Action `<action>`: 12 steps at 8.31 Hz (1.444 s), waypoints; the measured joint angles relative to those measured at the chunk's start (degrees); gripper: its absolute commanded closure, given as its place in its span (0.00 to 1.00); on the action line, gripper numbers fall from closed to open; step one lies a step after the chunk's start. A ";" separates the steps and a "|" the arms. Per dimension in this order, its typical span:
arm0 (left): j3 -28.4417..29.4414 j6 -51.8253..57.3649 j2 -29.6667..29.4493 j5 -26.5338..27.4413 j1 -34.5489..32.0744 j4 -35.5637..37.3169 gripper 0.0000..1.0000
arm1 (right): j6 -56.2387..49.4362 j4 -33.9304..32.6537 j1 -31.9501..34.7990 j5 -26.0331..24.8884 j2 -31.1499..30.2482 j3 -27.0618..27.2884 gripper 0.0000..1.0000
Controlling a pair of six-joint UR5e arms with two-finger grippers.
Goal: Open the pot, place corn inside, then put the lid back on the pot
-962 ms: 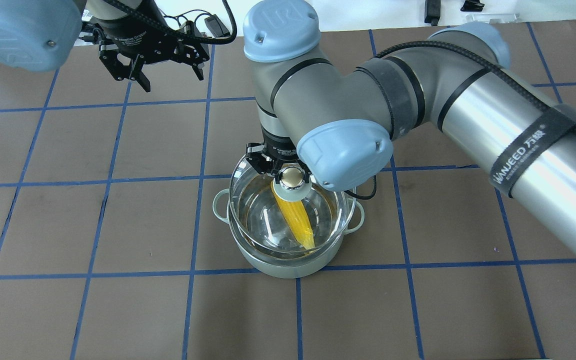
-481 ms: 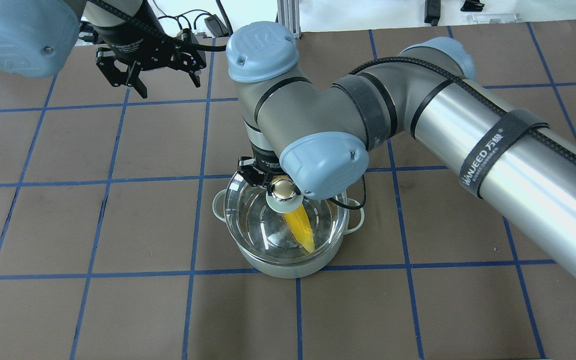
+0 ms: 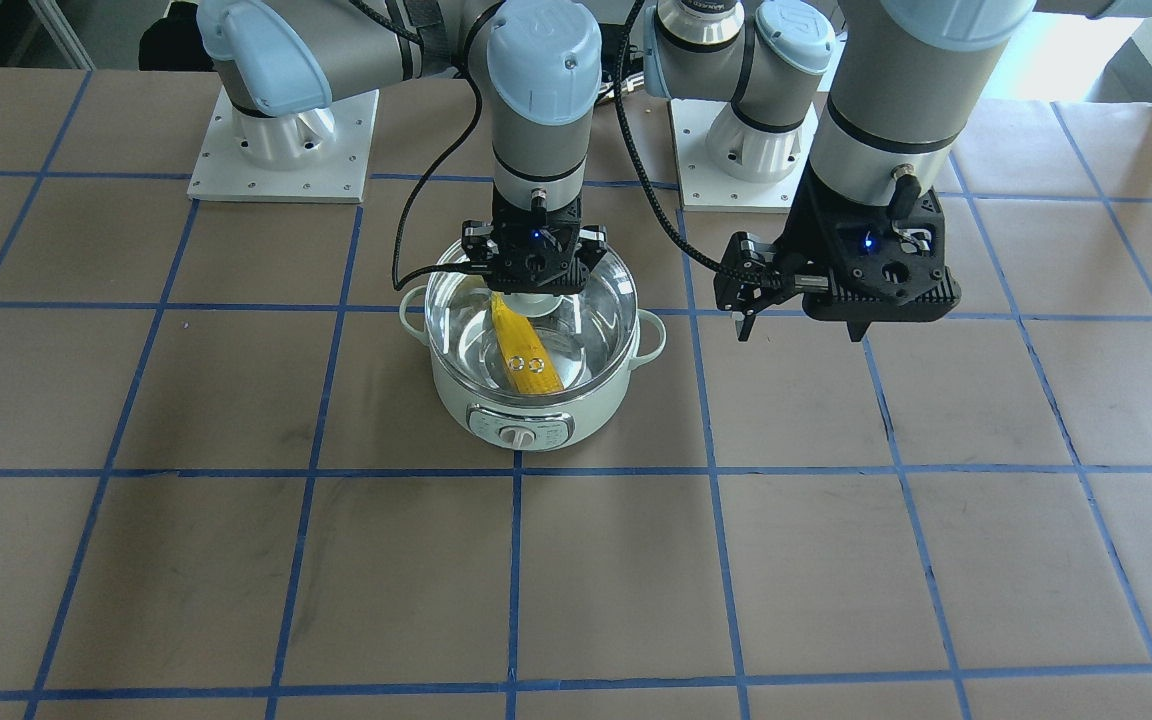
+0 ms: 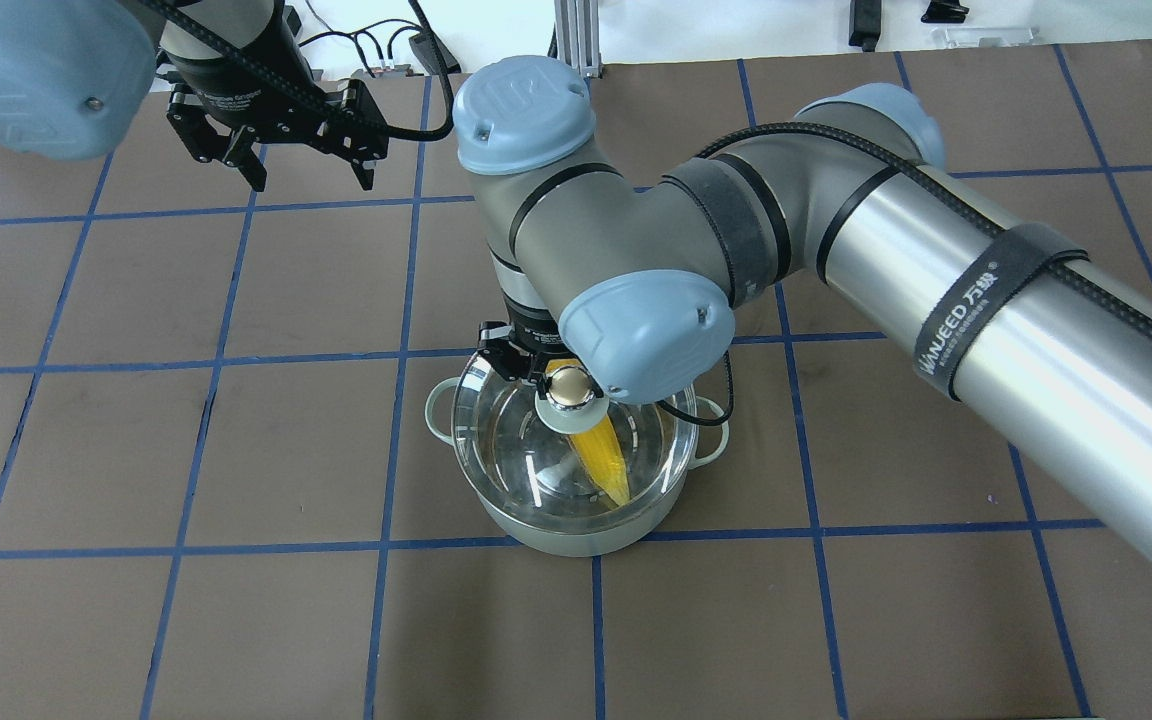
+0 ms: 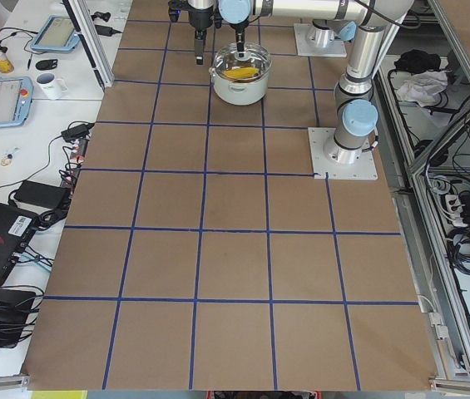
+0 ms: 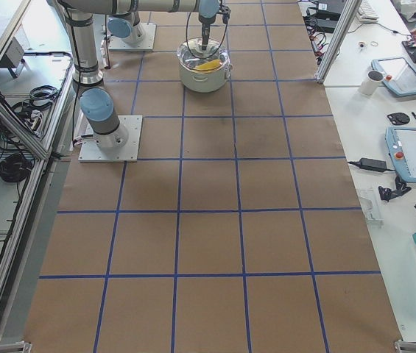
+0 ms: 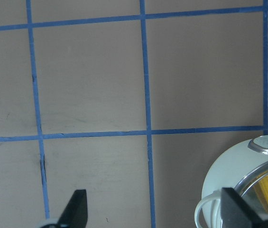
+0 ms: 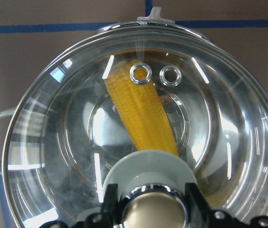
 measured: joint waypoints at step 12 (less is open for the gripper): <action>-3.61 4.77 4.31 -0.98 2.65 -2.45 0.00 | 0.01 -0.60 0.00 0.12 0.00 0.28 0.78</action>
